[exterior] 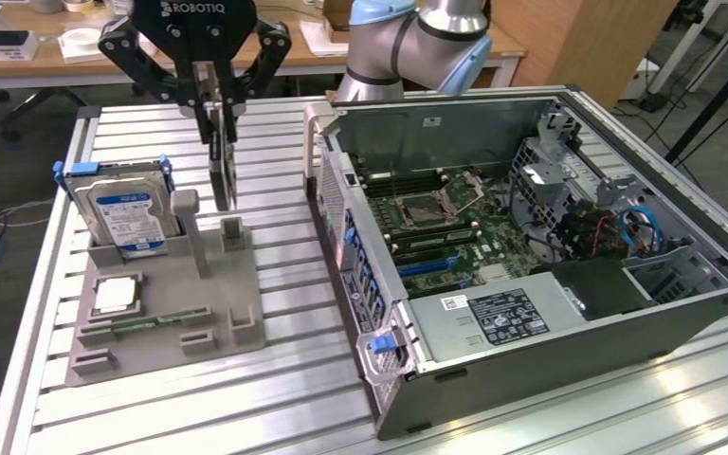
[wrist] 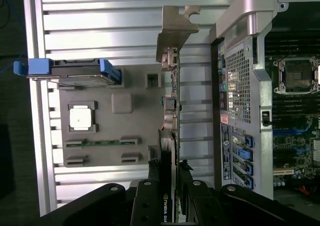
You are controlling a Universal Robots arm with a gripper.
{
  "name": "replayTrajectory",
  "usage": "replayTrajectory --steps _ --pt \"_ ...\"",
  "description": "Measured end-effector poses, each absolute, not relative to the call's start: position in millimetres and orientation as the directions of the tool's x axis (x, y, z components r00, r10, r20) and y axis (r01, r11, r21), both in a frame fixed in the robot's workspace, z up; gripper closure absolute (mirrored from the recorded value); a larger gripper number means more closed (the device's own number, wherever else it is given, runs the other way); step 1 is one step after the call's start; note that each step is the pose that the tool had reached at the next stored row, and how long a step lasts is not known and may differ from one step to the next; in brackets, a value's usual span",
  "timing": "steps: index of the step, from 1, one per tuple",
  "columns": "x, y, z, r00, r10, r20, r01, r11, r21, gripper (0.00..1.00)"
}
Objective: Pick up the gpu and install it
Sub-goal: 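Pick up the gpu and move the gpu toward the slot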
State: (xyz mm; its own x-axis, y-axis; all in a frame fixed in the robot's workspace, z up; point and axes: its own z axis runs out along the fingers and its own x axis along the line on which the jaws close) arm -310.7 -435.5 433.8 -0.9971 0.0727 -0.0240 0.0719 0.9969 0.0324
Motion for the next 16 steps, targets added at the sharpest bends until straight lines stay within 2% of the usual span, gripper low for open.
replayTrajectory --steps 16 --pt "-297 -436 434 -0.997 0.073 -0.024 0.072 0.997 0.032 0.74"
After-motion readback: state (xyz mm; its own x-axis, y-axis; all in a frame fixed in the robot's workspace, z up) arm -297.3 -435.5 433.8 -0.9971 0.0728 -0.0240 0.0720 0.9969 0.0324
